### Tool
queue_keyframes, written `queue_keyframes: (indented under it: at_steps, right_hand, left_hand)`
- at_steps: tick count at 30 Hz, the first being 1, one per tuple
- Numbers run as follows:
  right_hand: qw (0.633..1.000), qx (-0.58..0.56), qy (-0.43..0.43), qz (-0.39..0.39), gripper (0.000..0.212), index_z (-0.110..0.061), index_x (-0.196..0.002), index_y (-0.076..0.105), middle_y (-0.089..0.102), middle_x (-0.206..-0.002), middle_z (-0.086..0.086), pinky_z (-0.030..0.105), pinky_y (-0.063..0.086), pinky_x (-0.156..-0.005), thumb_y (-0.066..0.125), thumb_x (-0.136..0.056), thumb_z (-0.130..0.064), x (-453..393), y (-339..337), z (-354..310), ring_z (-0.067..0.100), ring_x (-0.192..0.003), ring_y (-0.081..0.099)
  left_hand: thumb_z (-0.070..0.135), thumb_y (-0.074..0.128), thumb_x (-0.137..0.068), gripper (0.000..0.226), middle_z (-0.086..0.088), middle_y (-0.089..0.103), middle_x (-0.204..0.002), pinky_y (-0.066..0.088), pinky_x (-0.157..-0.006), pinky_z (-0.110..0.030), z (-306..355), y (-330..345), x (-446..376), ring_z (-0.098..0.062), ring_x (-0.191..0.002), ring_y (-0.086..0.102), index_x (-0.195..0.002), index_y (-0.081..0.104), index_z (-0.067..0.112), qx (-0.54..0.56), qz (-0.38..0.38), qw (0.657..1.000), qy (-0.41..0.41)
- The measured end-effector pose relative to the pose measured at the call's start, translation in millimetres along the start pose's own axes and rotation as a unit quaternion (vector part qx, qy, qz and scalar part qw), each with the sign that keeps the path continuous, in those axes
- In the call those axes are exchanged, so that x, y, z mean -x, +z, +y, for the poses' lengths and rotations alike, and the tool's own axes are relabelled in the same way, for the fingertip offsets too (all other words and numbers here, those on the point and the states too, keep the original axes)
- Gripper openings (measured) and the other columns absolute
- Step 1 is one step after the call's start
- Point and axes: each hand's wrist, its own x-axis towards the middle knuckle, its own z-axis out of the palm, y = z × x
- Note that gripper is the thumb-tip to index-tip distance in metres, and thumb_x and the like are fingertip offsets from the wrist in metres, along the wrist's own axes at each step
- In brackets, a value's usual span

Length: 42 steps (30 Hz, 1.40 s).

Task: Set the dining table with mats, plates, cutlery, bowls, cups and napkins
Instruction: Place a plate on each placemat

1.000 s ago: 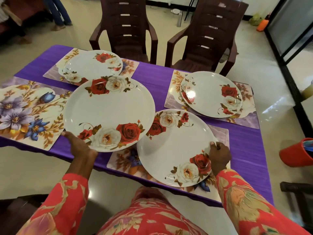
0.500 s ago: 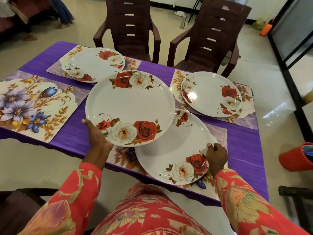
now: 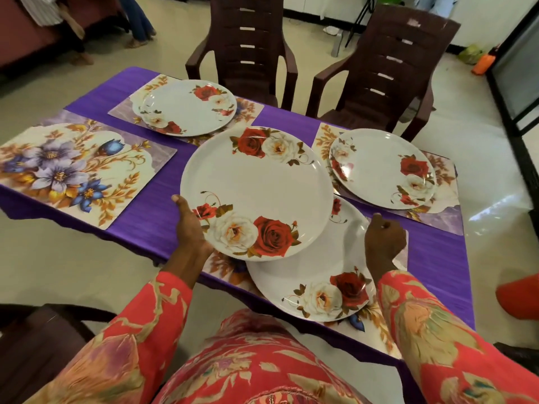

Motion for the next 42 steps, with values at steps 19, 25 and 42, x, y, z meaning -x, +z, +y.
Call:
queue_keyframes:
  at_steps: [19, 25, 42]
  right_hand:
    - [0.978, -0.051, -0.050, -0.194, 0.025, 0.000, -0.104, 0.064, 0.063, -0.103, 0.016, 0.029, 0.037, -0.082, 0.049, -0.095, -0.017, 43.6, 149.3, -117.3, 0.029, -0.099, 0.056]
    - [0.987, -0.040, -0.024, -0.156, 0.026, 0.004, -0.101, 0.064, 0.064, -0.108, 0.021, 0.034, 0.040, -0.086, 0.048, -0.095, -0.016, 99.8, 210.1, -147.0, 0.034, -0.105, 0.056]
    - [0.975, 0.013, -0.019, -0.222, 0.028, 0.002, -0.107, 0.058, 0.061, -0.114, 0.022, 0.036, 0.040, -0.086, 0.041, -0.098, -0.018, 264.0, 371.2, -235.0, 0.036, -0.108, 0.052]
  left_hand:
    - [0.056, 0.036, -0.094, 0.054, -0.008, 0.067, -0.089, 0.056, -0.054, -0.037, 88.6, -29.6, -78.2, -0.022, -0.069, 0.070, -0.113, 0.056, 0.010, -0.093, -0.027, 0.995, 0.018]
    - [0.046, 0.034, -0.098, 0.044, -0.010, 0.068, -0.091, 0.059, -0.055, -0.040, 155.5, -61.8, -131.4, -0.019, -0.065, 0.071, -0.113, 0.055, 0.010, -0.136, -0.064, 0.987, 0.057]
    - [0.045, 0.060, -0.087, 0.022, -0.007, 0.069, -0.105, 0.049, -0.090, -0.052, 312.3, -209.9, -259.1, -0.034, -0.102, 0.062, -0.088, 0.066, 0.023, -0.219, 0.069, 0.970, 0.075]
